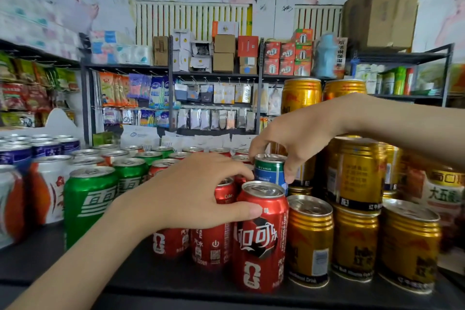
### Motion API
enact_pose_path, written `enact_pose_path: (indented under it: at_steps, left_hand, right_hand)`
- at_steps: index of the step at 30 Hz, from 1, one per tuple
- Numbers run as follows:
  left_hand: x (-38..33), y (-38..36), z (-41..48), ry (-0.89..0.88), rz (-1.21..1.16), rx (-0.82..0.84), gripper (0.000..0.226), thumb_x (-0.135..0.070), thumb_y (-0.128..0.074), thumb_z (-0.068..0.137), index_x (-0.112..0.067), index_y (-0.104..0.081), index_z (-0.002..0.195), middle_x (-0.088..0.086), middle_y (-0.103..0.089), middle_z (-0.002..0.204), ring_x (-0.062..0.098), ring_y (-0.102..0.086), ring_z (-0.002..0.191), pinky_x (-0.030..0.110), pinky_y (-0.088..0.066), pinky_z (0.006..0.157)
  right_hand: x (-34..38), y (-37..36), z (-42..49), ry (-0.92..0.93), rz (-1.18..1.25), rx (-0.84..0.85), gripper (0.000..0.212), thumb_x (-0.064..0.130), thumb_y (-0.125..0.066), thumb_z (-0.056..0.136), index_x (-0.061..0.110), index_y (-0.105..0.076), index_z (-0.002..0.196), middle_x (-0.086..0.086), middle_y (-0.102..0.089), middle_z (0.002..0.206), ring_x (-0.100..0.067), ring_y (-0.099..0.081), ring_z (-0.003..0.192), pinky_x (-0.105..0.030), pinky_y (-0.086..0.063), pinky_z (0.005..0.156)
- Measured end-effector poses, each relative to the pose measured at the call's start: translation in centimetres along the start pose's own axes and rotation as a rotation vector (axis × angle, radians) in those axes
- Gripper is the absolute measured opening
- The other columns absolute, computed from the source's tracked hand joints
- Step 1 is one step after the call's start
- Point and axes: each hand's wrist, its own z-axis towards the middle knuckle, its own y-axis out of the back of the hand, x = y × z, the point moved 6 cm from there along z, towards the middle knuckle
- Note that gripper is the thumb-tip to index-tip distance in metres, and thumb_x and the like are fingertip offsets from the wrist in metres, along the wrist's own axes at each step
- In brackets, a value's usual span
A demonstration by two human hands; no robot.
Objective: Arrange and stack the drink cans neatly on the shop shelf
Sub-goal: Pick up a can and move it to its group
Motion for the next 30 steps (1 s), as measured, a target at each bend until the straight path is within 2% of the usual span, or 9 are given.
enact_pose_path:
  at_steps: [3,5,7,11,14,17,22,27,30]
  left_hand:
    - [0.0,-0.1,0.3,0.014,-0.065,0.04,0.042,-0.067,-0.051,0.079,-0.047,-0.052,0.117,-0.033,-0.055,0.112,-0.017,-0.045,0.102,0.008,-0.037,0.082]
    - [0.0,-0.2,0.6,0.021,-0.102,0.035,0.051,-0.075,-0.046,0.074,-0.048,-0.052,0.117,-0.032,-0.056,0.114,-0.017,-0.048,0.103,0.017,-0.042,0.088]
    - [0.1,0.2,0.9,0.045,-0.154,-0.025,0.062,-0.083,-0.039,0.067,-0.049,-0.052,0.117,-0.036,-0.054,0.114,-0.019,-0.048,0.104,0.016,-0.042,0.086]
    - [0.0,3.3,1.6,0.105,-0.386,-0.36,0.043,-0.072,-0.054,0.074,-0.049,-0.054,0.11,-0.039,-0.054,0.105,-0.022,-0.049,0.101,0.006,-0.037,0.08]
    - [-1.4,5.7,2.4,0.107,-0.372,-0.602,0.05,-0.051,-0.064,0.078,-0.037,-0.05,0.124,-0.029,-0.051,0.115,-0.015,-0.048,0.104,0.009,-0.035,0.088]
    - [-4.8,6.8,3.9,0.049,-0.208,-0.648,0.065,-0.052,-0.065,0.078,-0.033,-0.039,0.135,-0.017,-0.048,0.129,0.002,-0.046,0.118,0.019,-0.033,0.093]
    - [-8.7,7.9,3.1,0.018,-0.227,-0.687,0.038,-0.048,-0.068,0.077,-0.035,-0.043,0.104,-0.018,-0.055,0.083,-0.005,-0.056,0.071,0.005,-0.042,0.058]
    - [-11.3,6.1,-1.8,0.099,-0.484,-0.677,0.032,-0.047,-0.072,0.071,-0.031,-0.056,0.093,-0.009,-0.064,0.073,-0.002,-0.06,0.066,0.009,-0.047,0.06]
    - [-12.6,3.1,-5.4,0.214,-0.602,-0.573,0.03,-0.045,-0.074,0.071,-0.033,-0.06,0.094,-0.011,-0.069,0.079,0.001,-0.065,0.068,0.022,-0.054,0.066]
  right_hand:
    - [-0.8,2.2,-1.5,-0.018,-0.005,-0.037,0.06,0.038,-0.081,0.07,0.034,-0.054,0.123,0.015,-0.06,0.112,-0.003,-0.055,0.094,-0.026,-0.044,0.085]
    - [-1.2,3.4,-2.2,-0.039,-0.023,-0.089,0.057,0.037,-0.081,0.069,0.034,-0.055,0.12,0.015,-0.062,0.109,-0.002,-0.056,0.092,-0.024,-0.044,0.082]
    - [-1.6,4.9,-3.4,-0.052,-0.036,-0.152,0.052,0.035,-0.081,0.07,0.035,-0.056,0.117,0.016,-0.063,0.107,-0.001,-0.056,0.09,-0.022,-0.042,0.079]
    - [-2.0,8.3,-7.8,-0.108,-0.036,-0.302,0.053,0.032,-0.08,0.07,0.031,-0.053,0.116,0.015,-0.058,0.114,-0.006,-0.053,0.106,-0.025,-0.039,0.088]
    - [-1.4,10.1,-11.8,-0.148,0.004,-0.493,0.06,0.029,-0.081,0.069,0.025,-0.053,0.122,0.011,-0.06,0.114,-0.009,-0.055,0.107,-0.022,-0.039,0.083]
    - [0.2,10.7,-15.3,-0.107,0.161,-0.668,0.061,0.026,-0.082,0.067,0.021,-0.055,0.121,0.01,-0.065,0.11,-0.007,-0.062,0.101,-0.027,-0.049,0.09]
    - [3.2,8.7,-19.1,0.023,0.447,-0.868,0.05,0.017,-0.079,0.072,0.026,-0.057,0.117,0.013,-0.065,0.107,-0.002,-0.062,0.1,-0.02,-0.053,0.083]
    - [5.6,3.4,-19.4,0.201,1.067,-1.049,0.063,0.02,-0.076,0.071,0.021,-0.053,0.13,0.005,-0.066,0.116,-0.009,-0.064,0.105,-0.023,-0.054,0.082]
    - [8.4,-1.2,-19.0,0.26,1.313,-1.02,0.048,0.018,-0.071,0.078,0.015,-0.058,0.125,0.0,-0.069,0.114,-0.014,-0.067,0.103,-0.024,-0.054,0.081]
